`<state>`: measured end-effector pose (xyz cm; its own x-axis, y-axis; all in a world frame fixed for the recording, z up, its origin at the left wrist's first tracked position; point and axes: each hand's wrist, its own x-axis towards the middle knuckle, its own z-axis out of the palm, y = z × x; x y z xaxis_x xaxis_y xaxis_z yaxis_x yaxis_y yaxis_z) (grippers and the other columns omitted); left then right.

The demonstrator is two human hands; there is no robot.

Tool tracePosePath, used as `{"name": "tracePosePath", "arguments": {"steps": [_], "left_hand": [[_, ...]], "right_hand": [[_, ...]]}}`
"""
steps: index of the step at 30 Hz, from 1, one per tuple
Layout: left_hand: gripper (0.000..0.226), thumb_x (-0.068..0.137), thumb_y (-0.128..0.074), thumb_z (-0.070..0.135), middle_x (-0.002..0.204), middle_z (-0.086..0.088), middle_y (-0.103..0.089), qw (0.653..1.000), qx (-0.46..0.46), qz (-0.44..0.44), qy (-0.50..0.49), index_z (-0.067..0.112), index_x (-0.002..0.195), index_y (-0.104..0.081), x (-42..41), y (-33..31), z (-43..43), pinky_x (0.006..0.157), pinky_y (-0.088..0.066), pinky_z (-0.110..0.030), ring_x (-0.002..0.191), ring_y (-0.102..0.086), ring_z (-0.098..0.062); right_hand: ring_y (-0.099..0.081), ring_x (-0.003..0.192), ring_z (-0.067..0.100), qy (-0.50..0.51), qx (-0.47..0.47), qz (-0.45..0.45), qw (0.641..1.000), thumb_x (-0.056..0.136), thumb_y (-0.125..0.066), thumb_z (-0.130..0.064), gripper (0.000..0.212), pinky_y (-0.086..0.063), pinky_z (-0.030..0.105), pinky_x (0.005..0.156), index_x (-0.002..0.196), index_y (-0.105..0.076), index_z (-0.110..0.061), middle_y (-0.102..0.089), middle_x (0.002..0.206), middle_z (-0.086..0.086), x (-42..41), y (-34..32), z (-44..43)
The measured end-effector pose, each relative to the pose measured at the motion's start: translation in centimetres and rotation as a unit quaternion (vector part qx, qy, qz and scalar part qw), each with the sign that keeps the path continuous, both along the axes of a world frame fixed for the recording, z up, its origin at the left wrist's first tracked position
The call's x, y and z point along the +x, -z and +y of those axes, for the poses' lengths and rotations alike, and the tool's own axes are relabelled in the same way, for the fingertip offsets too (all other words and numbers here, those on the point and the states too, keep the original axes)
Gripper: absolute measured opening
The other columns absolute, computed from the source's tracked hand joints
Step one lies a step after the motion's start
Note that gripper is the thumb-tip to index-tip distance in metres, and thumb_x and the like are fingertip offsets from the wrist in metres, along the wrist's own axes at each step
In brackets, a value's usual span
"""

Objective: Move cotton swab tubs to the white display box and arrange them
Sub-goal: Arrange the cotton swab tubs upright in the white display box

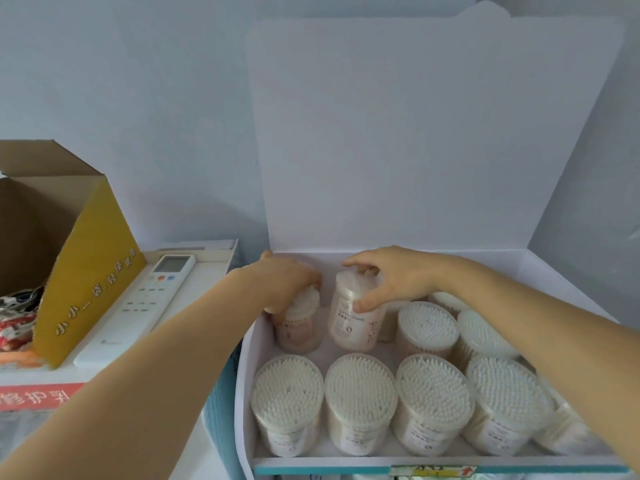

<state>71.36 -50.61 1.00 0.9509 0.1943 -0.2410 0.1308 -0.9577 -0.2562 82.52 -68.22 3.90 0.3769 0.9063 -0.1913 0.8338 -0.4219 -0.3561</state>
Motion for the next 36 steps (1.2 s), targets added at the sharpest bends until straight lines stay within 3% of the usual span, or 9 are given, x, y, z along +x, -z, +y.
{"name": "tracePosePath", "arguments": {"steps": [7, 10, 13, 22, 26, 29, 31, 33, 36], "left_hand": [[0.077, 0.063, -0.077, 0.024, 0.121, 0.009, -0.055, 1.000, -0.002, -0.018, -0.007, 0.035, 0.126, -0.034, -0.5, -0.1, -0.3, 0.093, -0.029, -0.039, 0.114, -0.051, -0.018], [0.077, 0.057, -0.075, 0.030, 0.105, 0.010, -0.059, 0.996, -0.005, -0.090, -0.004, 0.036, 0.122, -0.034, -1.4, -1.5, -0.2, 0.087, -0.028, -0.035, 0.103, -0.057, -0.018], [0.084, 0.053, -0.075, 0.031, 0.118, 0.014, -0.056, 0.983, -0.031, -0.179, -0.012, 0.040, 0.126, -0.035, -2.9, -3.7, 0.0, 0.091, -0.030, -0.034, 0.106, -0.056, -0.016], [0.073, 0.058, -0.086, 0.029, 0.108, 0.012, -0.054, 0.866, -0.323, -0.357, -0.136, 0.019, 0.114, -0.040, -6.3, -5.6, -1.4, 0.076, -0.052, -0.025, 0.089, -0.060, -0.003], [0.069, 0.057, -0.087, 0.031, 0.103, 0.011, -0.057, 0.790, -0.408, -0.417, -0.186, 0.019, 0.108, -0.042, -6.6, -4.5, -1.8, 0.072, -0.052, -0.024, 0.085, -0.063, -0.002], [0.073, 0.047, -0.087, 0.043, 0.105, 0.005, -0.062, 0.724, -0.486, -0.435, -0.224, 0.023, 0.103, -0.045, -6.7, -3.8, -1.9, 0.085, -0.050, -0.031, 0.095, -0.062, -0.009], [0.064, 0.053, -0.086, 0.042, 0.104, 0.004, -0.063, 0.703, -0.519, -0.431, -0.225, 0.025, 0.099, -0.045, -6.7, -3.8, -2.4, 0.081, -0.049, -0.027, 0.096, -0.061, -0.008], [0.054, 0.065, -0.084, 0.034, 0.103, 0.005, -0.063, 0.709, -0.526, -0.420, -0.209, 0.022, 0.100, -0.045, -6.7, -3.8, -3.1, 0.074, -0.047, -0.021, 0.093, -0.060, -0.004], [0.064, 0.062, -0.081, 0.047, 0.103, 0.006, -0.060, 0.767, -0.491, -0.375, -0.177, 0.019, 0.108, -0.045, -7.2, -3.8, -3.7, 0.078, -0.050, -0.024, 0.094, -0.059, -0.004]], "right_hand": [[-0.040, 0.130, 0.009, -0.050, 0.020, -0.018, 0.998, 0.071, -0.080, -0.038, 0.091, -0.031, 0.023, 0.106, 0.146, -0.030, -0.030, -0.041, 0.146, -0.008, -0.3, 0.9, -0.8], [-0.044, 0.123, 0.007, -0.041, 0.043, 0.001, 0.998, 0.069, -0.081, -0.038, 0.088, -0.035, 0.022, 0.103, 0.144, -0.034, -0.033, -0.044, 0.141, -0.008, 0.3, 0.4, -1.3], [-0.048, 0.115, 0.007, -0.012, 0.059, 0.014, 0.998, 0.067, -0.081, -0.041, 0.087, -0.040, 0.025, 0.099, 0.142, -0.038, -0.033, -0.049, 0.136, -0.008, 0.7, -0.1, -2.0], [-0.038, 0.127, 0.022, -0.083, -0.075, -0.185, 0.976, 0.070, -0.071, -0.056, 0.083, -0.038, 0.041, 0.103, 0.142, -0.037, -0.032, -0.045, 0.141, -0.001, -2.5, 3.0, -0.2], [-0.036, 0.136, 0.018, -0.068, -0.128, -0.085, 0.986, 0.076, -0.066, -0.059, 0.081, -0.031, 0.036, 0.113, 0.144, -0.036, -0.028, -0.036, 0.150, -0.005, -1.1, 0.4, 0.1], [-0.047, 0.127, 0.015, 0.012, 0.044, 0.101, 0.994, 0.076, -0.071, -0.049, 0.082, -0.037, 0.033, 0.108, 0.145, -0.034, -0.023, -0.044, 0.145, -0.002, -0.1, -1.9, 0.2], [-0.056, 0.117, 0.017, 0.040, 0.164, 0.307, 0.937, 0.067, -0.078, -0.048, 0.097, -0.045, 0.035, 0.100, 0.147, -0.030, -0.023, -0.051, 0.138, 0.001, 0.2, -3.0, 0.6], [-0.061, 0.109, 0.019, 0.024, 0.206, 0.418, 0.885, 0.068, -0.081, -0.042, 0.095, -0.051, 0.035, 0.091, 0.146, -0.031, -0.024, -0.058, 0.129, 0.004, -0.2, -3.6, 1.2], [-0.066, 0.104, 0.020, 0.008, 0.213, 0.392, 0.895, 0.069, -0.077, -0.039, 0.079, -0.055, 0.032, 0.080, 0.138, -0.043, -0.023, -0.063, 0.120, 0.007, -1.4, -3.9, 2.0]]}}
